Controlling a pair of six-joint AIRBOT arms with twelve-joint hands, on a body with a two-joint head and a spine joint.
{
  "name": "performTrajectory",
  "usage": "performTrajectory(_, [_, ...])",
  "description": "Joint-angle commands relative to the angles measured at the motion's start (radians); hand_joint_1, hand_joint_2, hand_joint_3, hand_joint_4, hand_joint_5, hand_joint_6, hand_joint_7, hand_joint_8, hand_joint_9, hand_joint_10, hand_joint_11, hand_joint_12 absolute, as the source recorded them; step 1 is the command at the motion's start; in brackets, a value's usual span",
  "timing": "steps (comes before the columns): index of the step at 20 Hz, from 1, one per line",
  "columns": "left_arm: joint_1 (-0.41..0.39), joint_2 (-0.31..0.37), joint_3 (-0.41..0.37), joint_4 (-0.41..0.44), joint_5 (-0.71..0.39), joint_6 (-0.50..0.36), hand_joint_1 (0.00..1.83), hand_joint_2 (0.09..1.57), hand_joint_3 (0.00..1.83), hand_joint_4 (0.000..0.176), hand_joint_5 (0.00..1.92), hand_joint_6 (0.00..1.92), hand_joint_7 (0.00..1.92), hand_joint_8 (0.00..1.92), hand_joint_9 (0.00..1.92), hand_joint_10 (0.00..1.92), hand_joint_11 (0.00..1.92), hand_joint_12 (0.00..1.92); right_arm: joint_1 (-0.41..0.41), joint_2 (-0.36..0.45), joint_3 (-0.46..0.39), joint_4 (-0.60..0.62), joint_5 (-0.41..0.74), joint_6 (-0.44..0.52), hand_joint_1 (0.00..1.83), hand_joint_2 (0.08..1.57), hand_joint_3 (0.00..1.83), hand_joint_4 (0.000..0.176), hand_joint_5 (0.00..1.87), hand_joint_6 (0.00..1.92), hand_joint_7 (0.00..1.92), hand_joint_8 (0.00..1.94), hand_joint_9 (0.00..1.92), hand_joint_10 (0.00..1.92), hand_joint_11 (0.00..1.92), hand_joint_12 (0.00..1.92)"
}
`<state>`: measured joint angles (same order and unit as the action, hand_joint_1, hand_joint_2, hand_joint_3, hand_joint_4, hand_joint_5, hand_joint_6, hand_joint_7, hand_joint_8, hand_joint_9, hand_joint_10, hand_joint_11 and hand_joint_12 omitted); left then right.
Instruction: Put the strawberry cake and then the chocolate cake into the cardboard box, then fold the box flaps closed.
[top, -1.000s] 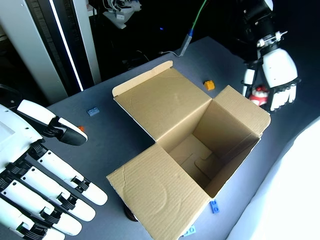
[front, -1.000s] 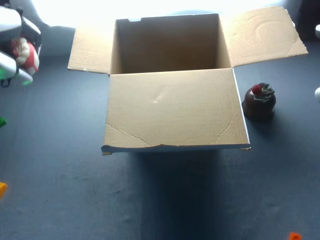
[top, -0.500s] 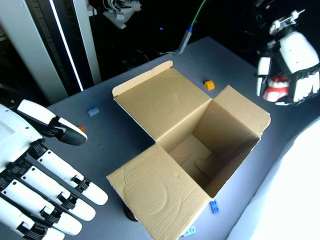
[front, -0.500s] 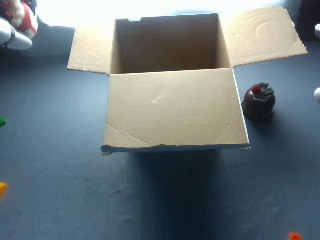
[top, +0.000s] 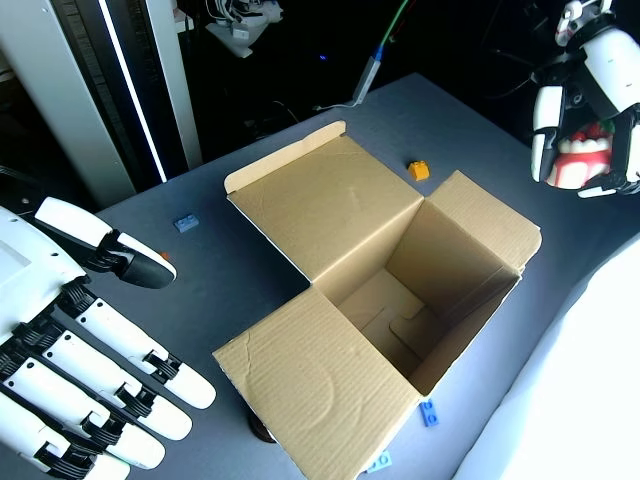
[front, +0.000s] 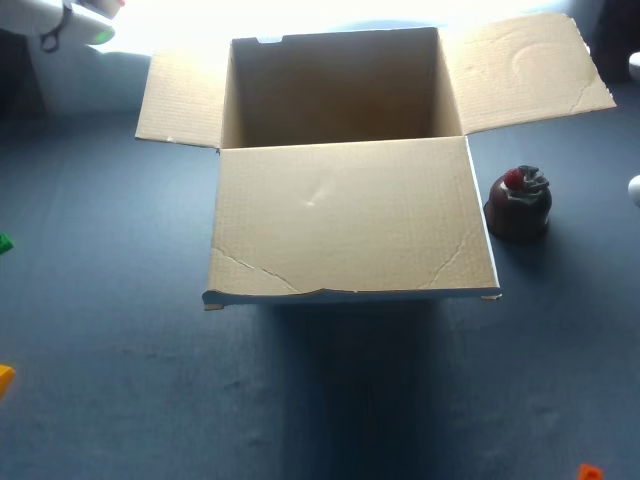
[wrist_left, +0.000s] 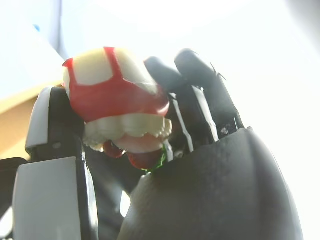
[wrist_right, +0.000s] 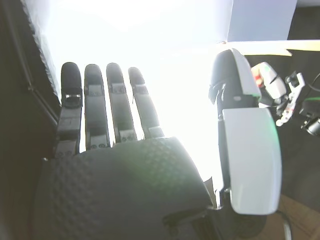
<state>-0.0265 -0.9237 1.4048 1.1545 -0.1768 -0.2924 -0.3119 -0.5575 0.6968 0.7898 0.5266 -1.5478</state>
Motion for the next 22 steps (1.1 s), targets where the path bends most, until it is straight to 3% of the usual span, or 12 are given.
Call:
performTrajectory(1, [-0.02, 0.014, -0.004, -0.014, -0.055, -0.01, 1.16, 1.25, 0.0, 0.0, 0.7, 1.27, 0.77, 1.5, 0.59, 1.62, 0.36, 1.9, 0.014, 0.011, 0.001, -0.029, 0.124, 0.004, 0.4, 1.14, 0.0, 0.0, 0.2, 0.01, 0.19, 0.0, 0.22, 0.01, 0.0, 0.85])
performTrajectory(6, [-0.023, -0.002, -0.042, -0.014, -0.134, -0.055, 1.17, 1.23, 0.0, 0.0, 0.71, 1.27, 0.81, 1.43, 0.63, 1.58, 0.37, 1.92, 0.014, 0.011, -0.001, -0.029, 0.127, 0.005, 0.41, 1.14, 0.0, 0.0, 0.21, 0.01, 0.18, 0.0, 0.2, 0.0, 0.0, 0.86])
performTrajectory(10, [0.012, -0.041, -0.055, -0.006, -0.228, -0.054, 1.17, 1.24, 0.0, 0.0, 0.72, 1.24, 0.78, 1.5, 0.62, 1.63, 0.39, 1.92, 0.014, 0.011, -0.001, -0.029, 0.138, 0.005, 0.38, 1.14, 0.0, 0.0, 0.18, 0.0, 0.21, 0.01, 0.23, 0.01, 0.0, 0.94])
performTrajectory(13, [0.028, -0.08, -0.042, 0.034, -0.283, -0.054, 1.16, 1.25, 0.0, 0.0, 0.71, 1.25, 0.76, 1.53, 0.6, 1.66, 0.38, 1.92, 0.014, 0.011, -0.001, -0.029, 0.146, 0.005, 0.41, 1.13, 0.0, 0.0, 0.2, 0.01, 0.21, 0.0, 0.23, 0.01, 0.0, 0.9])
performTrajectory(18, [0.015, -0.14, 0.023, 0.175, -0.358, -0.042, 1.15, 1.26, 0.0, 0.0, 0.7, 1.28, 0.73, 1.56, 0.56, 1.68, 0.36, 1.92, 0.014, 0.011, -0.004, -0.028, 0.152, 0.005, 0.37, 1.14, 0.0, 0.0, 0.19, 0.0, 0.21, 0.0, 0.23, 0.01, 0.0, 0.92])
performTrajectory(22, [-0.01, -0.185, 0.075, 0.215, -0.366, 0.082, 1.16, 1.25, 0.0, 0.0, 0.72, 1.24, 0.75, 1.55, 0.56, 1.71, 0.36, 1.92, 0.014, 0.011, -0.005, -0.028, 0.152, 0.005, 0.38, 1.14, 0.0, 0.0, 0.21, 0.01, 0.21, 0.0, 0.24, 0.01, 0.0, 0.92])
